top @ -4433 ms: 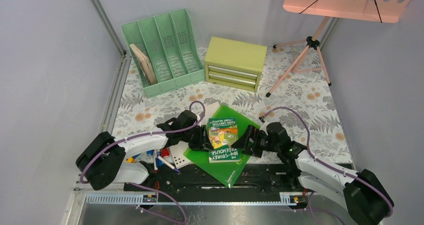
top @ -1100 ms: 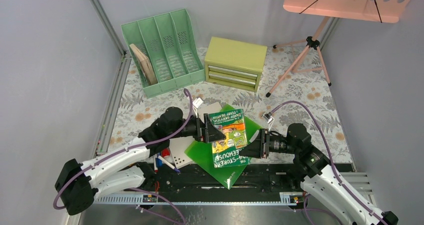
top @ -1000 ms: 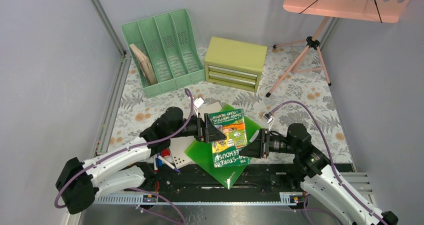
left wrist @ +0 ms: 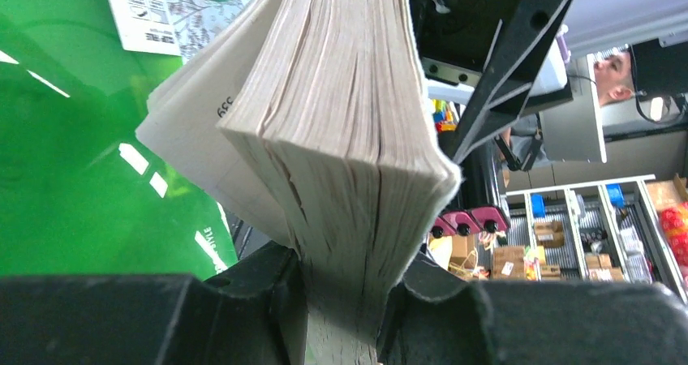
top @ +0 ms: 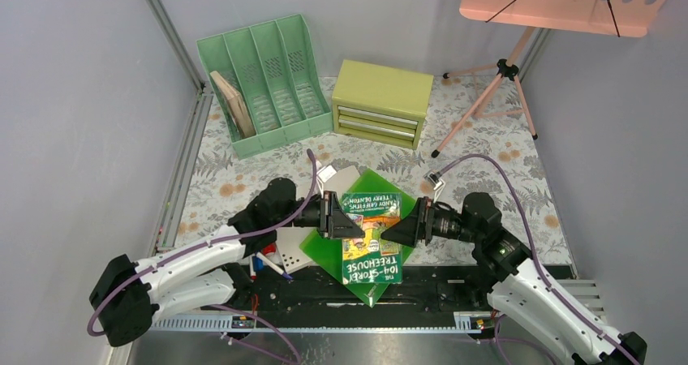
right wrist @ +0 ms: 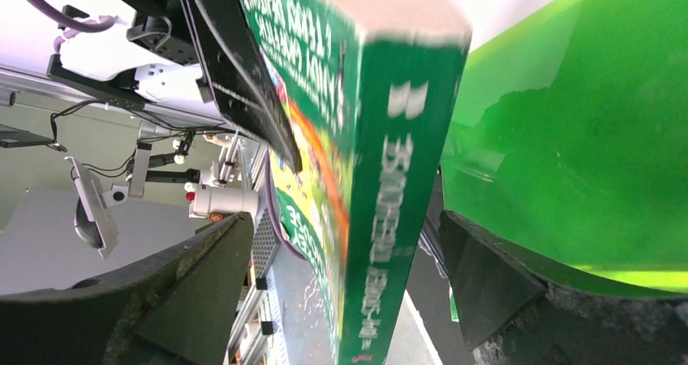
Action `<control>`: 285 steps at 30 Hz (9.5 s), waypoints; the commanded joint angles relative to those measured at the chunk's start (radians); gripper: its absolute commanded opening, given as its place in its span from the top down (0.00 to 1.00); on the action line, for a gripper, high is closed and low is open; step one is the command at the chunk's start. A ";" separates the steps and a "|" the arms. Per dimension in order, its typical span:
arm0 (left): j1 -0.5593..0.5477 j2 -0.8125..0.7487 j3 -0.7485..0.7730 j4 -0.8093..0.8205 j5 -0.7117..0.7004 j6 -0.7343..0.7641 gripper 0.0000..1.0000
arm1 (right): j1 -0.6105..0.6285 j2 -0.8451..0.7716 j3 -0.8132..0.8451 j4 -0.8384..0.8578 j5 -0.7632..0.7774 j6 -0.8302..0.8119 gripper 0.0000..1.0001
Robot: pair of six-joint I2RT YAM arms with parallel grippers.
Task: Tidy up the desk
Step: Pick up the book from the center of the board, then place the book in the storage box.
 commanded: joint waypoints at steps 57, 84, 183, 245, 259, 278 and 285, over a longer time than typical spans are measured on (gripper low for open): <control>0.043 -0.045 0.178 -0.150 0.191 0.159 0.82 | 0.002 -0.014 0.105 0.046 -0.188 0.023 1.00; 0.069 -0.217 0.114 -0.280 -0.167 0.186 1.00 | 0.002 -0.158 0.183 -0.314 0.109 -0.141 0.01; 0.785 0.101 0.780 -0.607 -1.138 0.722 1.00 | 0.002 -0.053 -0.068 -0.269 0.304 -0.004 0.01; 0.822 0.634 1.017 -0.178 -1.113 0.798 1.00 | 0.002 -0.028 -0.064 -0.315 0.336 -0.060 0.01; 0.822 0.743 0.983 -0.015 -1.106 0.814 1.00 | 0.002 -0.003 -0.050 -0.313 0.343 -0.070 0.01; 0.822 0.752 0.920 -0.044 -1.161 0.827 0.67 | 0.003 0.007 -0.042 -0.314 0.346 -0.076 0.01; 0.822 0.705 0.917 -0.059 -1.127 0.788 0.39 | 0.002 0.005 -0.044 -0.314 0.345 -0.072 0.01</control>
